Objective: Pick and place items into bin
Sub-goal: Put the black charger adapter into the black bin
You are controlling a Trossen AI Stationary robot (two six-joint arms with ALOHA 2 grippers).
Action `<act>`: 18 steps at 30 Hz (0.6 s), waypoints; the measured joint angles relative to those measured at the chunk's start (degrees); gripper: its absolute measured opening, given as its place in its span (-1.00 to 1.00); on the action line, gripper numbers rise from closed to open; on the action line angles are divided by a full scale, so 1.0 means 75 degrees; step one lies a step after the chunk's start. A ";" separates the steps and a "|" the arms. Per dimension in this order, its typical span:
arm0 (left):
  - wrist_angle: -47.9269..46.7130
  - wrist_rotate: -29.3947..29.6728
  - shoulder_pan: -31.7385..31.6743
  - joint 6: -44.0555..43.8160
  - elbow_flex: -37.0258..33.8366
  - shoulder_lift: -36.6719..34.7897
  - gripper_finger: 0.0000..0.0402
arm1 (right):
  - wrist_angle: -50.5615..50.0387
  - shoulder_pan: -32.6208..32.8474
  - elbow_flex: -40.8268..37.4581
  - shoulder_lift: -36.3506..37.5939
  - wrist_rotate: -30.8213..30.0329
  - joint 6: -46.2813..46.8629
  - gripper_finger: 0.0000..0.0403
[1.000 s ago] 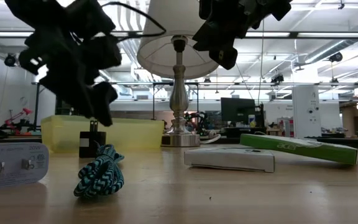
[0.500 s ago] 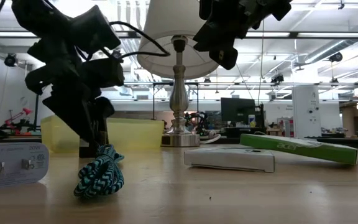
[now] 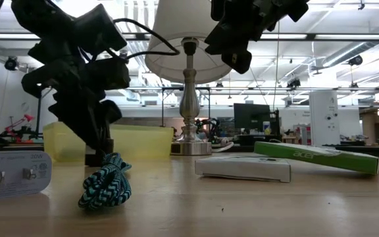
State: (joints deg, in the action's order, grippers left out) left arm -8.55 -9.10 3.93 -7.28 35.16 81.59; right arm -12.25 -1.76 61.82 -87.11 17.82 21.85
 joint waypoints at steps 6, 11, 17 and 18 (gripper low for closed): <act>-0.0020 -0.0481 -0.0025 -0.0406 0.0000 -0.0431 -0.34 | 0.0002 0.0028 0.0000 0.0034 0.0000 -0.0723 -0.66; 0.0441 -0.0552 -0.0080 -0.0816 0.0000 -0.1286 -0.34 | 0.0345 0.0158 0.0021 0.0224 -0.0104 -0.1164 -0.66; 0.2066 -0.0478 -0.0226 -0.1377 0.0000 -0.2283 -0.34 | 0.1306 0.0762 0.0398 0.0315 -0.3187 -0.2526 -0.66; 0.2291 -0.0387 -0.0272 -0.1414 0.0000 -0.2395 -0.34 | 0.1455 0.0900 0.0498 0.0282 -0.3684 -0.3025 -0.66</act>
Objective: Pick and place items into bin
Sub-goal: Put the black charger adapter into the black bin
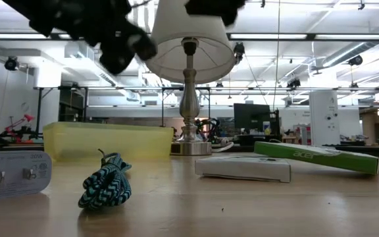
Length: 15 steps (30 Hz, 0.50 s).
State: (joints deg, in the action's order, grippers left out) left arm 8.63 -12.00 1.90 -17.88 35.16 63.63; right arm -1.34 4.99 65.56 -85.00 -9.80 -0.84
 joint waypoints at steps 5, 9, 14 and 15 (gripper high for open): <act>0.0764 0.0237 -0.0269 -0.0336 -0.0003 -0.0510 -0.34 | 0.0465 0.0530 0.0339 -0.0049 -0.1020 -0.2717 -0.61; 0.1393 0.0249 -0.0403 -0.0535 -0.0012 -0.0656 -0.34 | 0.0504 0.0604 0.0403 -0.0046 -0.1156 -0.3783 -0.47; 0.2531 0.0283 -0.0412 -0.0599 -0.0015 -0.0629 -0.34 | 0.0507 0.0586 0.0384 -0.0081 -0.1300 -0.4132 -0.18; 0.2639 0.0368 -0.0409 -0.0602 -0.0015 -0.0628 -0.34 | 0.0491 0.0589 0.0371 -0.0085 -0.1306 -0.4144 -0.12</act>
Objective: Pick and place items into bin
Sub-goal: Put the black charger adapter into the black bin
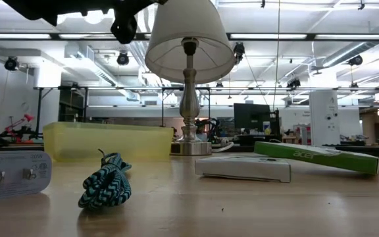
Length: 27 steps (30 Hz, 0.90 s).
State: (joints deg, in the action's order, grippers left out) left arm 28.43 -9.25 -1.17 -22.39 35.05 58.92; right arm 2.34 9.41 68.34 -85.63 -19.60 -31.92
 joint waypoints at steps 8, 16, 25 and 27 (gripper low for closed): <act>0.0548 0.1059 -0.0002 -0.0014 0.0000 0.0085 -0.34 | 0.0008 -0.0006 0.0064 -0.0004 -0.0011 -0.0400 0.17; 0.1752 0.1322 -0.0002 -0.0601 -0.0003 0.0646 -0.34 | 0.0330 -0.0006 0.0093 -0.0004 -0.0242 -0.0845 0.22; 0.3626 0.1351 -0.0002 -0.0997 -0.0003 0.1571 -0.34 | 0.0683 -0.0085 0.0089 -0.0004 -0.0612 -0.1172 0.24; 0.3985 0.1349 -0.0002 -0.0997 -0.0003 0.1694 -0.34 | 0.0696 -0.0076 0.0087 -0.0004 -0.0609 -0.1175 0.23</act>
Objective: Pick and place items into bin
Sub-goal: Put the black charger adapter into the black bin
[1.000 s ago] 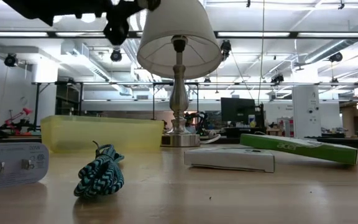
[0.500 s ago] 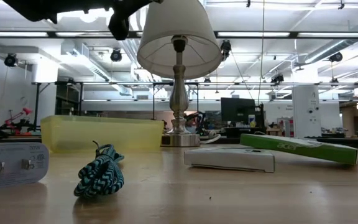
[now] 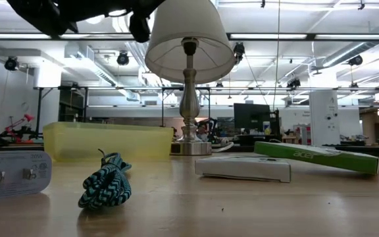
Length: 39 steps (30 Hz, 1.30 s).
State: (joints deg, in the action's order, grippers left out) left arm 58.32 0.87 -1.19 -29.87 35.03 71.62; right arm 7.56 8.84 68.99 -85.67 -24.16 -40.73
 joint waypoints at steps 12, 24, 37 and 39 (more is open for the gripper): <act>0.0139 -0.0026 0.0000 -0.0186 0.0029 0.0223 -0.34 | 0.0112 -0.0013 0.0000 0.0009 0.0000 0.0003 0.08; 0.0161 -0.0222 0.0000 -0.0215 0.0137 0.0235 -0.34 | 0.0133 -0.0032 0.0014 0.0009 -0.0005 -0.0023 -0.18; 0.0141 -0.0403 -0.0017 -0.0524 0.0157 0.0241 -0.16 | 0.0087 -0.0029 0.0015 0.0053 0.0032 0.0447 -0.30; 0.0132 -0.0444 -0.0043 -0.0510 0.0157 0.0220 0.03 | -0.0075 -0.0029 0.0015 0.0117 0.0032 0.0916 -0.30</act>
State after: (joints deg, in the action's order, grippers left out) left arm 59.31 -2.46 -1.52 -33.69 36.21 73.27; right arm 7.00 8.62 69.10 -84.79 -23.92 -33.86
